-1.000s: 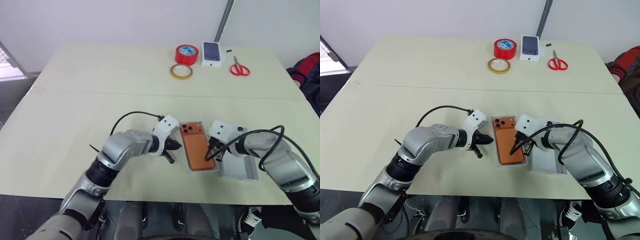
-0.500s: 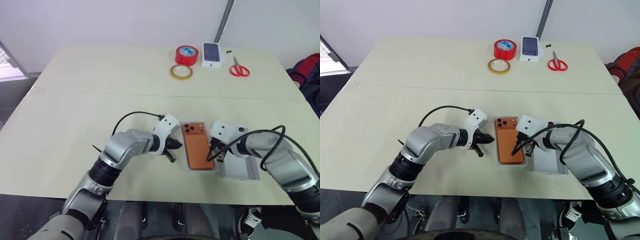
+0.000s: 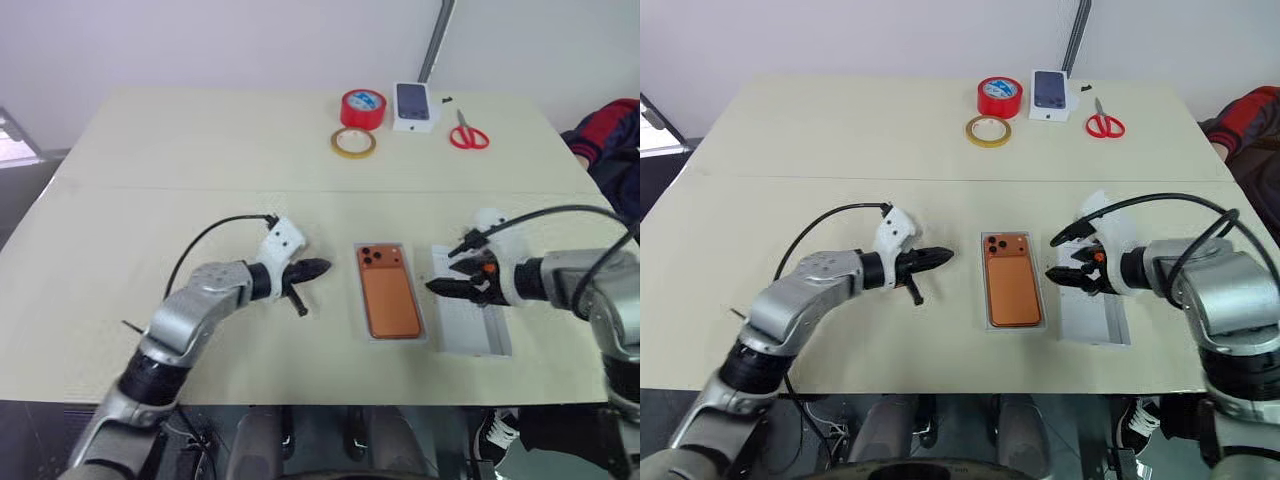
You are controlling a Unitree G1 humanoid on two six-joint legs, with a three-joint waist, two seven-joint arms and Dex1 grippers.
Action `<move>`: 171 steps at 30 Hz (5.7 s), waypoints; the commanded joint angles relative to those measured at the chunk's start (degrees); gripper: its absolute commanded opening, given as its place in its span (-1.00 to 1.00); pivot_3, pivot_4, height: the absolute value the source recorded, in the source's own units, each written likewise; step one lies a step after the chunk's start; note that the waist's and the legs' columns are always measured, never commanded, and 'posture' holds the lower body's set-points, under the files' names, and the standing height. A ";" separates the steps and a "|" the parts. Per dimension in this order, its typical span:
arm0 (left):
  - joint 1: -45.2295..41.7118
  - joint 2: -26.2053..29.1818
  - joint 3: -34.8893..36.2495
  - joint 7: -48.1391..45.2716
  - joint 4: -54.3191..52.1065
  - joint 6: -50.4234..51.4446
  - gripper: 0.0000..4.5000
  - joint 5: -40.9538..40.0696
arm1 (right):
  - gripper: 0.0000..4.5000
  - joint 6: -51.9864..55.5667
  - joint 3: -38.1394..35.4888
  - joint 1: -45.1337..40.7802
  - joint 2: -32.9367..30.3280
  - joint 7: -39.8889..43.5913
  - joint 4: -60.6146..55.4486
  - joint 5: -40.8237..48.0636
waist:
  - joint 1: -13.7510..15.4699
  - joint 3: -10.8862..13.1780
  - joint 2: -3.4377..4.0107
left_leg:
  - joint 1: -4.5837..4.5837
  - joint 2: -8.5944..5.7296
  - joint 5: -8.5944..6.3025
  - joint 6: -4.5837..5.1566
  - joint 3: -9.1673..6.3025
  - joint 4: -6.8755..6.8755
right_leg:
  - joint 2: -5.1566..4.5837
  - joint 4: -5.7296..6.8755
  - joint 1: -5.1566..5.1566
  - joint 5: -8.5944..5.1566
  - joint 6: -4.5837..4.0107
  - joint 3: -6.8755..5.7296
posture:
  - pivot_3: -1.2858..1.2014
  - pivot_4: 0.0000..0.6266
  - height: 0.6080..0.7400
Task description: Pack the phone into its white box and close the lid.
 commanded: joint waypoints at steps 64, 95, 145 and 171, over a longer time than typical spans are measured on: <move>2.86 -1.15 1.47 -8.85 1.54 -10.75 -1.00 0.35 | 0.97 -22.26 1.22 -6.29 7.13 -70.44 13.30 93.57 | -0.04 0.22 0.60 | -0.28 0.02 0.13 0.18 -0.30 0.11 | 0.25 0.03 0.02 -0.04 0.15 -0.31 | 0.03 -0.52 0.93; 1.68 2.54 -1.78 -7.51 -0.31 -2.85 -1.00 4.55 | -0.99 -40.58 21.83 -2.01 -19.15 -7.32 -1.23 11.69 | 0.09 0.24 0.64 | -0.36 -0.03 0.12 0.16 -0.33 0.17 | 0.20 -0.01 -0.06 -0.07 0.18 -0.36 | 0.03 -0.52 0.93; -2.71 -10.99 -5.71 -3.23 7.26 -4.72 -1.00 8.24 | -0.99 -37.22 17.25 3.79 -14.15 -0.76 -1.53 1.01 | 0.04 0.23 0.61 | -0.33 -0.06 0.15 0.18 -0.37 0.30 | 0.24 0.17 0.01 -0.06 0.20 -0.37 | 0.03 -0.52 0.93; -2.22 -9.86 -3.09 -3.30 7.47 -4.16 -1.00 6.97 | -0.99 -44.35 8.06 8.76 -19.82 6.24 2.65 -0.51 | 0.09 0.22 0.61 | -0.31 -0.10 0.15 0.18 -0.38 0.35 | 0.24 0.22 0.05 -0.06 0.23 -0.37 | 0.03 -0.52 0.93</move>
